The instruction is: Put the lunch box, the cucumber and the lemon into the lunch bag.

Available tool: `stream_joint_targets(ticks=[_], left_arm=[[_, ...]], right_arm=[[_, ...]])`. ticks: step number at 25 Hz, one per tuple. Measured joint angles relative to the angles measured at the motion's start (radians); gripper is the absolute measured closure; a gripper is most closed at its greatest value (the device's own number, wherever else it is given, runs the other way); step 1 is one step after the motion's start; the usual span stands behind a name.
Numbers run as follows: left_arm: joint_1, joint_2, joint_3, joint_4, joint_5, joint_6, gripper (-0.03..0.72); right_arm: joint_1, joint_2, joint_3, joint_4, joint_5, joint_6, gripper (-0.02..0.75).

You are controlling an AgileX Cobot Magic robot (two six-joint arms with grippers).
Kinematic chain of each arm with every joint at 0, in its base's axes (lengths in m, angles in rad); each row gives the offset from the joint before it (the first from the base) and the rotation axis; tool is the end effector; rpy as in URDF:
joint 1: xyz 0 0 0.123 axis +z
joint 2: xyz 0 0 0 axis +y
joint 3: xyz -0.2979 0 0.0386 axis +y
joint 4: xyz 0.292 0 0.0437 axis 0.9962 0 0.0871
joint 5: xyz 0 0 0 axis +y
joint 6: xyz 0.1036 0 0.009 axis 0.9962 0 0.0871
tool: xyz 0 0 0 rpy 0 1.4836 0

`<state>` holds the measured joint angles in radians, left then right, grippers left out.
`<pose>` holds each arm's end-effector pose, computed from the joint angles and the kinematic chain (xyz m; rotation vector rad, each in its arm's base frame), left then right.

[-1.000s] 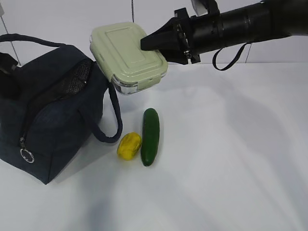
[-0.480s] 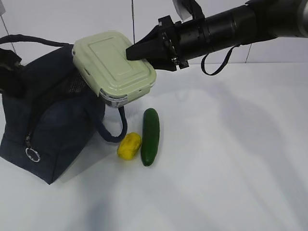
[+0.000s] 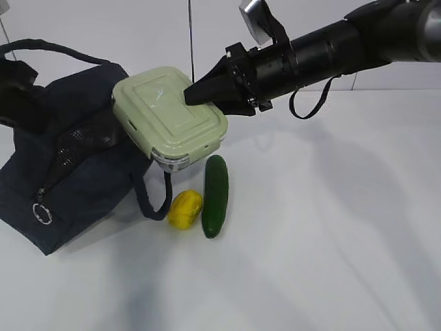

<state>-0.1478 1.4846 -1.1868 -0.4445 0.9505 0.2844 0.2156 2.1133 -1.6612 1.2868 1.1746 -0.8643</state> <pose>0.3387 -0.0872 0.2919 0.3275 2.6442 -0.5213 0.4653 0.1962 0.2305 -0.6189 2.2511 1.4731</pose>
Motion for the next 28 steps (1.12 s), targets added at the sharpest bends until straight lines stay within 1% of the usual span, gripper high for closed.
stream_joint_targets(ticks=[15,20,23,28], left_arm=[[0.0,0.0,0.0,-0.061,-0.019,0.008,0.696],[0.0,0.0,0.0,-0.061,-0.015,0.014,0.696],[-0.004,0.0,0.0,-0.061,-0.002,0.016,0.696],[-0.051,0.0,0.0,-0.061,0.004,0.018,0.696]], right_arm=[[0.002,0.066,0.0,-0.015,0.0,0.008,0.387],[0.033,0.094,0.0,-0.005,-0.008,0.009,0.387],[0.056,0.111,0.0,0.024,-0.008,0.0,0.387],[0.063,0.127,-0.002,0.101,-0.008,-0.027,0.387]])
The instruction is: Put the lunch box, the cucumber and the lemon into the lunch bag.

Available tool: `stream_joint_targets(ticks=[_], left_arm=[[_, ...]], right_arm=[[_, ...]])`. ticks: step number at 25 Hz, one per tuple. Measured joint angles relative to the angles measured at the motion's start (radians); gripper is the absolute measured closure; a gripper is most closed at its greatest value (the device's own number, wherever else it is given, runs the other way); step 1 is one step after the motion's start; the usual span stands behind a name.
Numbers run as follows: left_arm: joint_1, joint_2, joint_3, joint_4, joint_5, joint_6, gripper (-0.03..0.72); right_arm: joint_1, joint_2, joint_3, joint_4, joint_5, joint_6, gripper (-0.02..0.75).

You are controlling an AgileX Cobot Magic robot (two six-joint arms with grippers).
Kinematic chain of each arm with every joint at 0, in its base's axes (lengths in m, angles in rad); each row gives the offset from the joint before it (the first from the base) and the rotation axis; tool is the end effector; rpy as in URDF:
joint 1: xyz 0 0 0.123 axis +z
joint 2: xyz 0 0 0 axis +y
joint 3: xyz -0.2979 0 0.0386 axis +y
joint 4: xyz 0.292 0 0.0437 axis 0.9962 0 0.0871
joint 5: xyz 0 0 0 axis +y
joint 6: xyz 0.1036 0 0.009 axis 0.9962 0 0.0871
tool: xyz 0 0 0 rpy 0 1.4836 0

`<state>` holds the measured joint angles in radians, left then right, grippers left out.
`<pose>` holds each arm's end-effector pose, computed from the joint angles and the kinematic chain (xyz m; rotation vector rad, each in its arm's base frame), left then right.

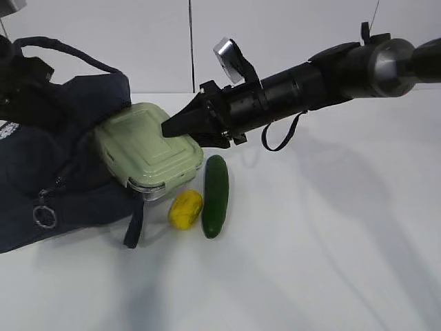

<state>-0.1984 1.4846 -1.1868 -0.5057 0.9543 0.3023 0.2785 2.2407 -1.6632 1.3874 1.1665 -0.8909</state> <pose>0.3331 -0.1089 0.2940 0.3831 2.6283 -0.6089 0.4660 0.2310 0.1751 -0.5580 2.2888 1.6148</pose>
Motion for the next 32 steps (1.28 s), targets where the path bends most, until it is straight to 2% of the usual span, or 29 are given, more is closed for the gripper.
stream_joint_targets(ticks=[4,14,21,32], left_arm=[[-0.025,0.0,0.0,-0.002,0.005,0.0,0.696],[-0.033,0.006,-0.002,-0.047,0.02,0.0,0.696],[-0.071,0.056,-0.002,-0.081,0.009,0.0,0.696],[-0.075,0.059,-0.002,-0.121,-0.001,0.0,0.696]], right_arm=[[0.0,0.015,-0.011,0.05,0.0,-0.011,0.387],[0.007,0.038,-0.029,0.133,-0.005,-0.055,0.387],[0.018,0.043,-0.029,0.134,-0.022,-0.091,0.387],[0.044,0.078,-0.029,0.149,-0.027,-0.146,0.387]])
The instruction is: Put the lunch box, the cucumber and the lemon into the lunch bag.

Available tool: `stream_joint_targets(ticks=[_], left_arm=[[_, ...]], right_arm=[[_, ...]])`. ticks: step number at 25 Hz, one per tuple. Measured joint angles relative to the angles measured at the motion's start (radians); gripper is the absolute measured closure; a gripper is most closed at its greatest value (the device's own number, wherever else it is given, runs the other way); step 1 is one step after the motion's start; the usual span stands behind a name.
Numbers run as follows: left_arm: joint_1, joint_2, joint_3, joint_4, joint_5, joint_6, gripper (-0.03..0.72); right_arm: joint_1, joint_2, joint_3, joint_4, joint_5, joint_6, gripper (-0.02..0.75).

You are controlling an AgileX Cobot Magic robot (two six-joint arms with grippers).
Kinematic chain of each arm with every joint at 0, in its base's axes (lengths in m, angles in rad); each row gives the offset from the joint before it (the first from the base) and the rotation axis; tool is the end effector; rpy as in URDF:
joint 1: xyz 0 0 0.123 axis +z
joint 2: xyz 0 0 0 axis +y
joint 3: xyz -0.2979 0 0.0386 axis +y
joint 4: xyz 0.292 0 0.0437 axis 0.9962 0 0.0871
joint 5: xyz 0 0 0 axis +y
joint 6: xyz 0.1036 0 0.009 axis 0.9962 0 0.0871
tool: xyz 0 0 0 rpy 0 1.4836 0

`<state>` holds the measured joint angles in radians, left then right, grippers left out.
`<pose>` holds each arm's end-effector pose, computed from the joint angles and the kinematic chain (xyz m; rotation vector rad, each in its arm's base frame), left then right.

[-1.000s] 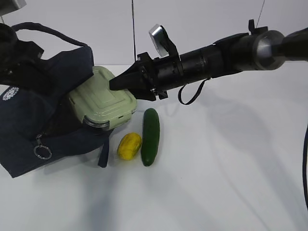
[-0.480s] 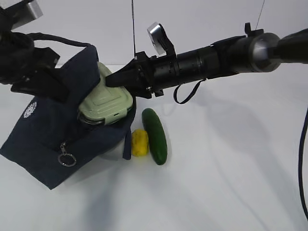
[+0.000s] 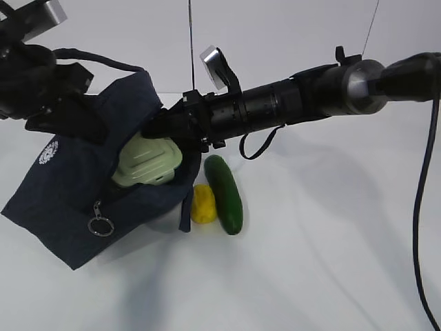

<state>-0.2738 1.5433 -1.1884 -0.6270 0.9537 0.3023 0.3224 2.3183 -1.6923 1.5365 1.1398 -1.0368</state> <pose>0.3324 -0.1450 0.2792 0.3966 2.6596 -0.7854 0.4715 0.2571 0.1545 -0.5638 2.1551 1.6671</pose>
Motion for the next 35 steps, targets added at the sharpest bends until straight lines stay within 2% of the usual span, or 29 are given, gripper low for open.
stream_joint_targets(ticks=[15,22,35], left_arm=[[0.0,0.0,0.0,-0.064,-0.008,0.0,0.696],[0.0,0.0,0.0,-0.076,-0.025,0.0,0.696],[-0.003,0.072,0.0,-0.092,-0.033,0.0,0.697]], right_arm=[[0.046,0.004,0.0,0.008,-0.125,-0.093,0.387],[0.062,0.061,-0.002,0.01,-0.121,-0.099,0.387],[0.069,0.079,-0.003,-0.061,-0.119,-0.102,0.387]])
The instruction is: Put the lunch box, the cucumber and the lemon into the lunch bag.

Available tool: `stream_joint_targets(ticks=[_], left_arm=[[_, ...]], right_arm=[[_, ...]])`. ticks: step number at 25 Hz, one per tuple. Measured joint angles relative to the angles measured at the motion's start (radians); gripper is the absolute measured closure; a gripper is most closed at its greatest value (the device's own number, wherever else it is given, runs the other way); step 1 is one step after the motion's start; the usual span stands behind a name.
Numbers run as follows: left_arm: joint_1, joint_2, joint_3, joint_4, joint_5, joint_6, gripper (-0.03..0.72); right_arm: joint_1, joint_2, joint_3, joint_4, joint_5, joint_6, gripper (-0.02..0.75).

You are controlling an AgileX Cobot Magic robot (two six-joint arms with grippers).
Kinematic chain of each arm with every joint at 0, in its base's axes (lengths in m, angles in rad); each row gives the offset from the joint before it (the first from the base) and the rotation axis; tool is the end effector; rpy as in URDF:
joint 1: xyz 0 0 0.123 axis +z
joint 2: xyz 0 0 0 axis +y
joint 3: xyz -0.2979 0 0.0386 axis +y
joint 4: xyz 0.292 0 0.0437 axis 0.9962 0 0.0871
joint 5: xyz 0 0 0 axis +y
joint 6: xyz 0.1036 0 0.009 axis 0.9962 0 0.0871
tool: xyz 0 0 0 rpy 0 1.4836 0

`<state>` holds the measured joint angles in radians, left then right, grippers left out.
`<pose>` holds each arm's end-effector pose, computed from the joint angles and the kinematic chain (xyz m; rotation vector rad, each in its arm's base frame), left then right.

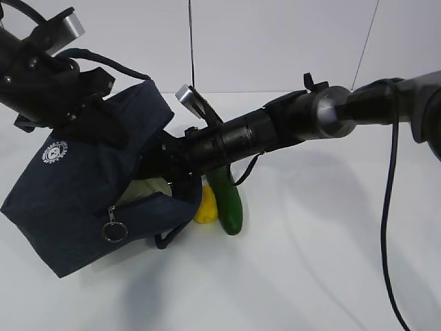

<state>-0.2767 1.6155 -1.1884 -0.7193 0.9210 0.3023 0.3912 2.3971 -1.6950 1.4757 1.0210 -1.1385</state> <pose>0.3451 -0.1547 0.2580 0.2986 2.6858 -0.8852 0.4617 0.2860 0.1031 -0.6917 2.2284 1.5007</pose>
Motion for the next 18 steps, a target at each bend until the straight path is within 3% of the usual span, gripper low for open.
stream_joint_targets(ticks=[11,18], left_arm=[[0.0,0.011,0.0,0.006,-0.006,0.0,0.697],[0.0,0.017,0.0,0.011,-0.011,0.0,0.697]], right_arm=[[0.0,0.0,-0.002,-0.036,-0.028,0.027,0.383],[0.0,0.0,-0.004,-0.065,-0.015,0.031,0.283]])
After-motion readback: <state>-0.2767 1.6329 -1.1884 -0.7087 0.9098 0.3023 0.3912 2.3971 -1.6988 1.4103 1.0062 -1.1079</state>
